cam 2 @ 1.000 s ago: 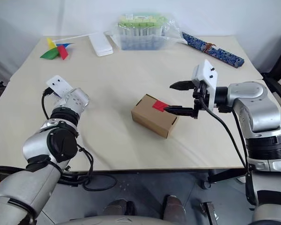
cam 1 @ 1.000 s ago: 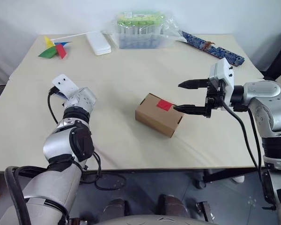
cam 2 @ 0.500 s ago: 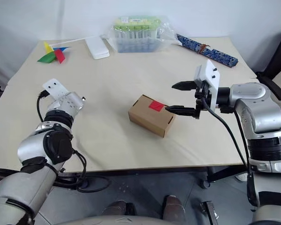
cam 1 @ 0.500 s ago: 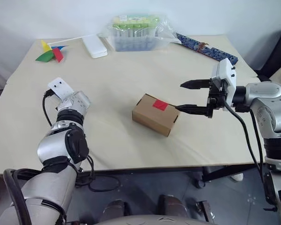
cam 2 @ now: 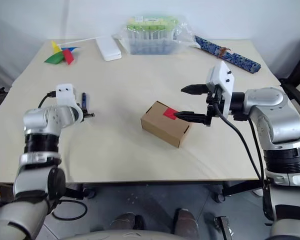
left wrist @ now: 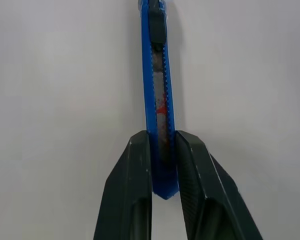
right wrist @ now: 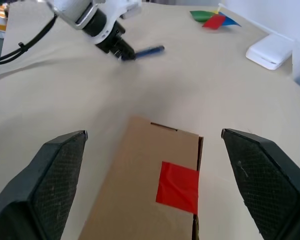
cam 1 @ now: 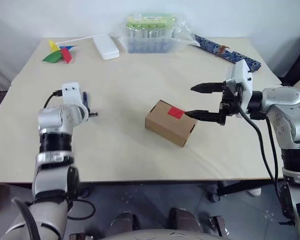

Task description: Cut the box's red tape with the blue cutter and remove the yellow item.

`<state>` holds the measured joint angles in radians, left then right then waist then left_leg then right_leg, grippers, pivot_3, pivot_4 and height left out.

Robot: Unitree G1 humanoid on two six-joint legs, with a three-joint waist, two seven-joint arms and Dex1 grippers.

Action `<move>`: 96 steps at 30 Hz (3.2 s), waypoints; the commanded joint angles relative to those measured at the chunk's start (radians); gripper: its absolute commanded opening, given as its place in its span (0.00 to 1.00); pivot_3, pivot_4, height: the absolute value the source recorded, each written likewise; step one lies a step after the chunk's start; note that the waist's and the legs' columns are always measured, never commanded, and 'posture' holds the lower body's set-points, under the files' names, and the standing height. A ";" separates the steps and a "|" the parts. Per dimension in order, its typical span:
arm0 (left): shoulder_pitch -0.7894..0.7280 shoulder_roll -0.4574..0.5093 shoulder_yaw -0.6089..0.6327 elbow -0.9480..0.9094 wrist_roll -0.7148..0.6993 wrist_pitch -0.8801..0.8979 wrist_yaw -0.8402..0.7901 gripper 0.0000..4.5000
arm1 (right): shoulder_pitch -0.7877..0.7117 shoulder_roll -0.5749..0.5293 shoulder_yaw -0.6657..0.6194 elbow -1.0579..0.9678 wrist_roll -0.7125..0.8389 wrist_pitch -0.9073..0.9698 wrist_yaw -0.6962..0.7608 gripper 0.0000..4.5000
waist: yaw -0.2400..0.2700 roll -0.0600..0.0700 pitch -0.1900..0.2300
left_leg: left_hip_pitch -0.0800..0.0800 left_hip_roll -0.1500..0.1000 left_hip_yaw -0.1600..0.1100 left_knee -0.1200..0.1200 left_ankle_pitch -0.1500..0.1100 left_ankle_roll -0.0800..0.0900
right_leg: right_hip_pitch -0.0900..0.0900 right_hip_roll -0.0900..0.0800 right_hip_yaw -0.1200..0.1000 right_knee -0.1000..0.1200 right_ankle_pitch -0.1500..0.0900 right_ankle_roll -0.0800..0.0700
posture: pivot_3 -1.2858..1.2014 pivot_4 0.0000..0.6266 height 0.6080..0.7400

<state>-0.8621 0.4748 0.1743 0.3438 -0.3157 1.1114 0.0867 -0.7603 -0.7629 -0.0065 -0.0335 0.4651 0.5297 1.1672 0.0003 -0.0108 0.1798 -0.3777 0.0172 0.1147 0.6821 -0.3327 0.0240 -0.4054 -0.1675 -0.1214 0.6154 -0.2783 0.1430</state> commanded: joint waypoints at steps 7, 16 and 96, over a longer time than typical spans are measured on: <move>0.368 0.387 -0.198 -0.575 -0.177 -0.123 -0.735 0.08 | 0.072 0.005 -0.068 -0.131 0.059 0.026 -0.071 1.00 | -0.022 0.001 0.001 | -0.010 0.003 0.001 0.000 -0.001 -0.002 | -0.009 0.003 -0.002 -0.003 0.000 -0.001 | 0.52 0.24 1.00; 0.461 0.538 -0.227 -0.550 -0.166 -0.427 -1.177 0.08 | 0.160 -0.009 -0.101 -0.243 0.087 0.046 -0.123 1.00 | -0.002 0.001 0.001 | -0.010 0.003 0.005 0.001 -0.001 0.000 | -0.008 0.003 -0.001 -0.006 -0.001 -0.002 | 0.52 0.24 1.00; 0.306 0.359 -0.565 -0.362 0.290 -0.776 -1.528 0.08 | 0.151 0.348 0.688 -0.229 -0.547 -0.064 -0.276 0.00 | -0.003 0.003 -0.001 | -0.009 0.004 0.001 0.015 -0.004 0.006 | -0.004 0.002 -0.002 0.003 -0.001 -0.002 | 0.52 0.24 1.00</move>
<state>-0.5774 0.8437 -0.3435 -0.0261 -0.0495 0.3353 -1.4319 -0.6035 -0.4264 0.6715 -0.2707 -0.0612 0.4761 0.8990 -0.0027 -0.0073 0.1790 -0.3872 0.0217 0.1156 0.6975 -0.3364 0.0297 -0.4097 -0.1650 -0.1231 0.6187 -0.2795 0.1407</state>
